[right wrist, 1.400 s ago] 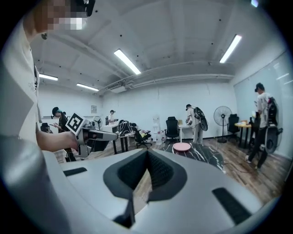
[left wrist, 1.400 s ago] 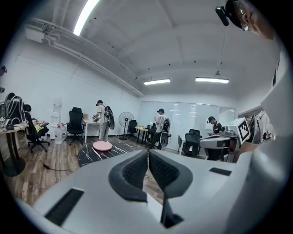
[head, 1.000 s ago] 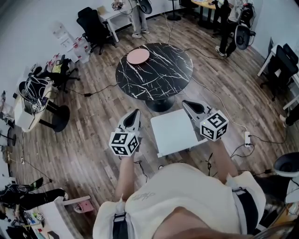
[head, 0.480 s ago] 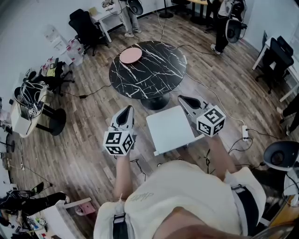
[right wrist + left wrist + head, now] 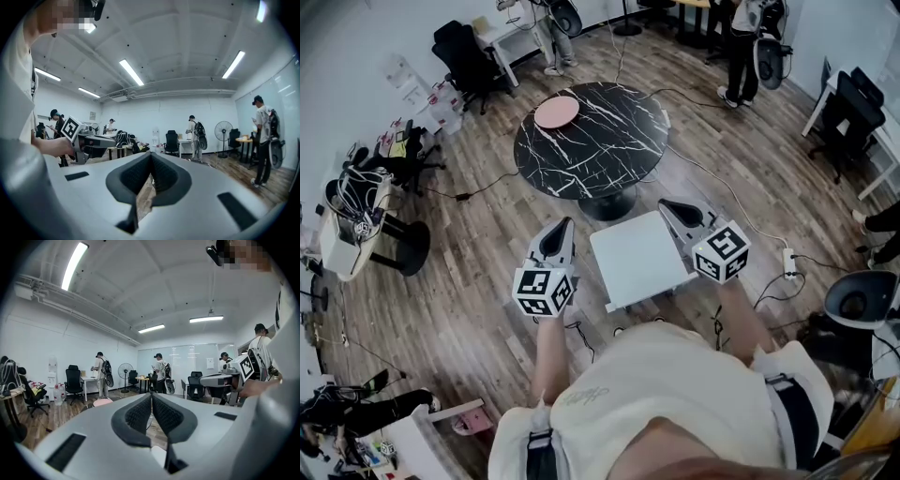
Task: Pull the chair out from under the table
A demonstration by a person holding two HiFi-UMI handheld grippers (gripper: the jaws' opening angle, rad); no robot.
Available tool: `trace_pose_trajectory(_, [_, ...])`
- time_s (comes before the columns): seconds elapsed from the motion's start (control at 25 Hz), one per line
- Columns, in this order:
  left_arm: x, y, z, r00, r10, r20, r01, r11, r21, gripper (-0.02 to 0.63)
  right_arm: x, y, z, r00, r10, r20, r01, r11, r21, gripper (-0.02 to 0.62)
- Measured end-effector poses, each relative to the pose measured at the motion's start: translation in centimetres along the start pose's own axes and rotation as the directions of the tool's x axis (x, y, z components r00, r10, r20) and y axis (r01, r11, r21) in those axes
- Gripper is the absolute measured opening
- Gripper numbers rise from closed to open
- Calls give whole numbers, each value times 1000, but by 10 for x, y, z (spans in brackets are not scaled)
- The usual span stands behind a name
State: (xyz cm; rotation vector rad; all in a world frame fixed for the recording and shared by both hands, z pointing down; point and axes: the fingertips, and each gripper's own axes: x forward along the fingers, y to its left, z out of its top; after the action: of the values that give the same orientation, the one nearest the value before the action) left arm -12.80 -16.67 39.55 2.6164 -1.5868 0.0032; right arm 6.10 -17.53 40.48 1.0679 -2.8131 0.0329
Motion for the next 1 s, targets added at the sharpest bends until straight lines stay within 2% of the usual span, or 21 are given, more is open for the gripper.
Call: trace_pose_trajectory(1.0, [-28,-4,-16,999,29,-16,-30,998,-51,23,-6,12,-16,1000,-20,-18,20,1000,-20,6])
